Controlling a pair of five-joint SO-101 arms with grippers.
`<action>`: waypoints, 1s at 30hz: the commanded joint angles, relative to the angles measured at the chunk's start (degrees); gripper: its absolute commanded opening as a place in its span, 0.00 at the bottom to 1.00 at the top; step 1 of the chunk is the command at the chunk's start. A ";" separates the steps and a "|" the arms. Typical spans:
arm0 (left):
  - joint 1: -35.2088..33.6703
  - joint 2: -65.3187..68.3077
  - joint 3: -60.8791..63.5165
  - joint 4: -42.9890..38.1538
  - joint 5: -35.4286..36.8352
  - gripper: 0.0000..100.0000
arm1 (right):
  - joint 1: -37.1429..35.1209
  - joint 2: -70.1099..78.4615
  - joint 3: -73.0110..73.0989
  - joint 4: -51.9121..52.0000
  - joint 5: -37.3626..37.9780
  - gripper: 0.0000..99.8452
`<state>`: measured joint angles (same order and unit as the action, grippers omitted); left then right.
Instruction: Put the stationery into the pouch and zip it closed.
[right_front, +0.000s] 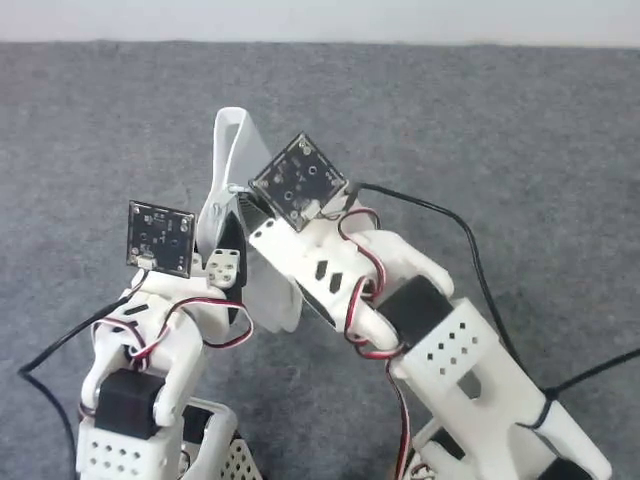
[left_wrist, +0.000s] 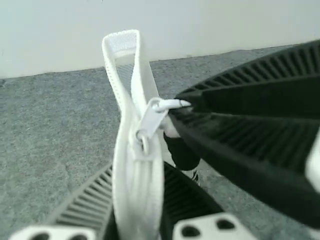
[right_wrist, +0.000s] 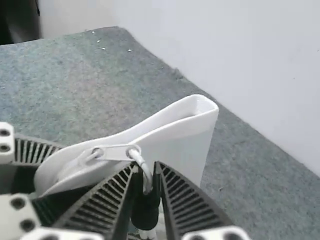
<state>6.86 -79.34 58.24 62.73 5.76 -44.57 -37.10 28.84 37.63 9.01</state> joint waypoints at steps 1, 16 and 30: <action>0.53 -0.09 0.92 -0.53 -0.26 0.01 | 3.47 1.27 -3.43 -3.74 -0.26 0.01; 0.53 -0.09 1.01 -0.44 -0.26 0.01 | 10.86 1.98 -3.25 -17.54 -4.13 0.01; 0.53 -0.09 1.63 -0.53 -0.26 0.01 | 18.07 15.08 -3.43 -33.01 -4.40 0.01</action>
<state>7.21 -79.25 58.42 61.58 5.41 -33.23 -23.03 28.92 9.05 5.05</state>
